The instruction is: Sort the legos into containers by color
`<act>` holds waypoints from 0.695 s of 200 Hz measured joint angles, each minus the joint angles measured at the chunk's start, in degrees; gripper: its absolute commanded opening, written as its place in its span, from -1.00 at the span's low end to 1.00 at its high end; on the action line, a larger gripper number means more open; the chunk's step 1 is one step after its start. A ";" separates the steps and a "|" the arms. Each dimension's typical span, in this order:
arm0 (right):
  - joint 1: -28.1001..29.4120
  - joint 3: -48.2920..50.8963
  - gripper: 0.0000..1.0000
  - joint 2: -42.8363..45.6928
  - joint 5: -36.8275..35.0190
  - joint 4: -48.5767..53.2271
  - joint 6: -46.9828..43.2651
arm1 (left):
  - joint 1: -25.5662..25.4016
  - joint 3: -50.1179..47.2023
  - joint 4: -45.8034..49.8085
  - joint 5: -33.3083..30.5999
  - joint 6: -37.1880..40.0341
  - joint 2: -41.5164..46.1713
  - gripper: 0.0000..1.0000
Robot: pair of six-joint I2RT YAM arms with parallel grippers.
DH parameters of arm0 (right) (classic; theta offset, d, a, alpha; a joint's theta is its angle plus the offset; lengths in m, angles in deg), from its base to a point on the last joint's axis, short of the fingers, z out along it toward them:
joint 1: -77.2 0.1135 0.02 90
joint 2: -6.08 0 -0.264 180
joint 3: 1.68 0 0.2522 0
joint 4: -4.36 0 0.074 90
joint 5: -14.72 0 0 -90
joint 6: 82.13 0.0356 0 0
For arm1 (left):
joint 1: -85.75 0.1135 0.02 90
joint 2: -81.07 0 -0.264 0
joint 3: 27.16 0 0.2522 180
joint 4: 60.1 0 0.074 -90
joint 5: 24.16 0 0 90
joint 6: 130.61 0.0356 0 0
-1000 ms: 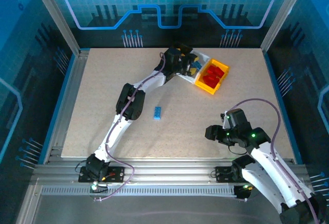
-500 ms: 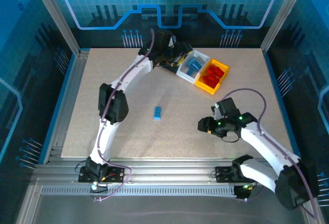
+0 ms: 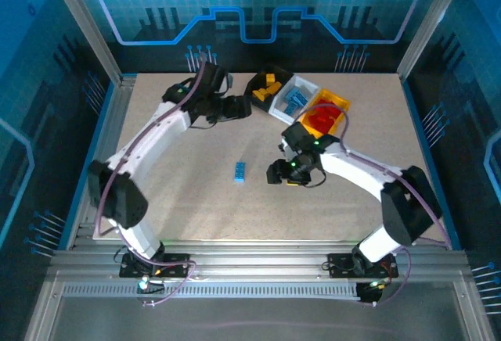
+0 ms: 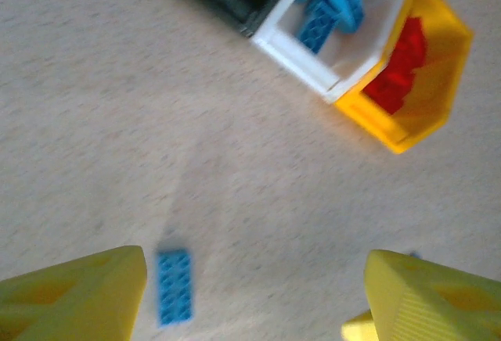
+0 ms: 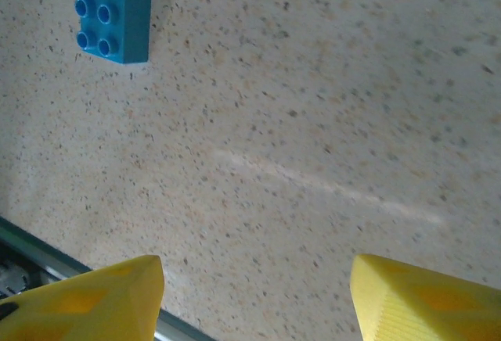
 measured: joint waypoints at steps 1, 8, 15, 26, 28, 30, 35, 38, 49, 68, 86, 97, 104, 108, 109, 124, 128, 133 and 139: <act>0.04 -0.17 0.33 -0.20 -0.02 0.04 0.00 | 0.07 -0.31 0.07 0.00 0.09 0.28 0.51; 0.74 -1.97 0.34 -2.21 -0.22 0.66 0.00 | 0.63 -3.23 0.50 -0.59 0.55 3.15 0.52; 1.36 -3.50 0.34 -3.98 -0.39 1.20 -0.04 | 1.29 -6.27 0.61 -1.07 0.70 6.08 0.52; 2.29 -6.05 0.34 -6.78 -0.70 2.10 -0.17 | 2.38 -10.80 0.90 -1.46 0.70 10.27 0.53; 2.47 -6.58 0.34 -7.32 -0.87 2.29 -0.22 | 2.54 -11.37 1.05 -1.53 0.68 10.82 0.53; 2.69 -7.13 0.34 -7.96 -0.87 2.49 -0.26 | 2.73 -12.24 1.14 -1.57 0.66 11.69 0.53; 3.04 -8.22 0.34 -9.03 -1.09 2.91 -0.26 | 3.19 -14.19 1.16 -1.73 0.63 13.46 0.54; 3.37 -8.94 0.34 -9.79 -1.07 3.15 -0.44 | 3.43 -15.37 1.18 -1.81 0.52 14.58 0.54; 4.28 -11.69 0.35 -12.35 -1.38 4.17 -0.70 | 4.15 -19.34 1.57 -1.95 0.33 18.23 0.59; 5.73 -16.81 0.36 -16.59 -1.79 6.03 -1.25 | 4.46 -24.92 2.34 -1.97 -0.35 23.37 0.68; 6.97 -21.27 0.36 -20.28 -2.01 7.23 -1.81 | 4.79 -29.88 3.17 -1.95 -1.60 28.15 0.71; 7.50 -23.69 0.36 -22.23 -2.23 7.96 -2.21 | 5.27 -32.46 3.58 -1.92 -2.64 30.93 0.73; 7.78 -25.16 0.36 -23.43 -2.34 8.48 -2.43 | 5.64 -33.90 4.07 -1.90 -3.08 32.63 0.74; 7.87 -25.94 0.36 -24.09 -2.43 8.76 -2.45 | 5.84 -34.58 4.13 -1.90 -3.41 33.42 0.74; 7.91 -26.25 0.36 -24.33 -2.40 8.85 -2.47 | 5.86 -34.71 4.17 -1.90 -3.50 33.59 0.74; 8.17 -29.07 0.37 -26.69 -2.51 9.75 -2.62 | 6.51 -36.68 5.03 -1.86 -4.57 36.28 0.75; 8.22 -29.83 0.37 -27.32 -2.60 9.99 -2.62 | 6.60 -37.05 5.25 -1.86 -4.76 36.85 0.75; 8.24 -30.60 0.37 -27.93 -2.64 10.25 -2.62 | 6.75 -37.38 5.55 -1.86 -4.96 37.42 0.75; 8.26 -31.69 0.37 -28.76 -2.69 10.69 -2.62 | 6.86 -37.64 5.77 -1.84 -5.14 37.92 0.75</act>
